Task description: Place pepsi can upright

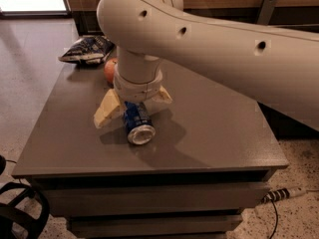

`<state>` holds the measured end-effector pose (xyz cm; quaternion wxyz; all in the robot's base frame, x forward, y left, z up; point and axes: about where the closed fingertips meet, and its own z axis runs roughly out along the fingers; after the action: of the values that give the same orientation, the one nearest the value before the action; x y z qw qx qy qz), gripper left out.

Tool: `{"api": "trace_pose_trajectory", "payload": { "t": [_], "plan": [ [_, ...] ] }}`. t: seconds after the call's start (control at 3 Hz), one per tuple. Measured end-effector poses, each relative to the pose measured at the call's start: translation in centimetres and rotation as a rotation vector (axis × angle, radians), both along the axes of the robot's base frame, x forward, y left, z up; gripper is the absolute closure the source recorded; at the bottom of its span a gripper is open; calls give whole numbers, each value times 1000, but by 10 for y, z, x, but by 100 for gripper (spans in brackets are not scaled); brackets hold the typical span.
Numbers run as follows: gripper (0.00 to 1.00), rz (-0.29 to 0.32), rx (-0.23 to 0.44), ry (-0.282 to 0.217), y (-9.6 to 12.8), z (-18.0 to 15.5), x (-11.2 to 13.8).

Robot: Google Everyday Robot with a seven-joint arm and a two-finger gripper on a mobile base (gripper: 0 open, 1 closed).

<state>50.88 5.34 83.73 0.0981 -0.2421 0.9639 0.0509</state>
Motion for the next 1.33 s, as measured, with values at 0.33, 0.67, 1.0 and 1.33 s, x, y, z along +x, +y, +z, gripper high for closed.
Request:
{"api": "trace_pose_trajectory", "payload": {
  "t": [0.33,0.67,1.0,1.33],
  "plan": [
    [0,0,0,0,0,0,0],
    [18,2,-1,0,0,0,0],
    [56,4,-2,1,1,-1,-1],
    [81,5,-3,1,1,-2,-1]
  ]
}}
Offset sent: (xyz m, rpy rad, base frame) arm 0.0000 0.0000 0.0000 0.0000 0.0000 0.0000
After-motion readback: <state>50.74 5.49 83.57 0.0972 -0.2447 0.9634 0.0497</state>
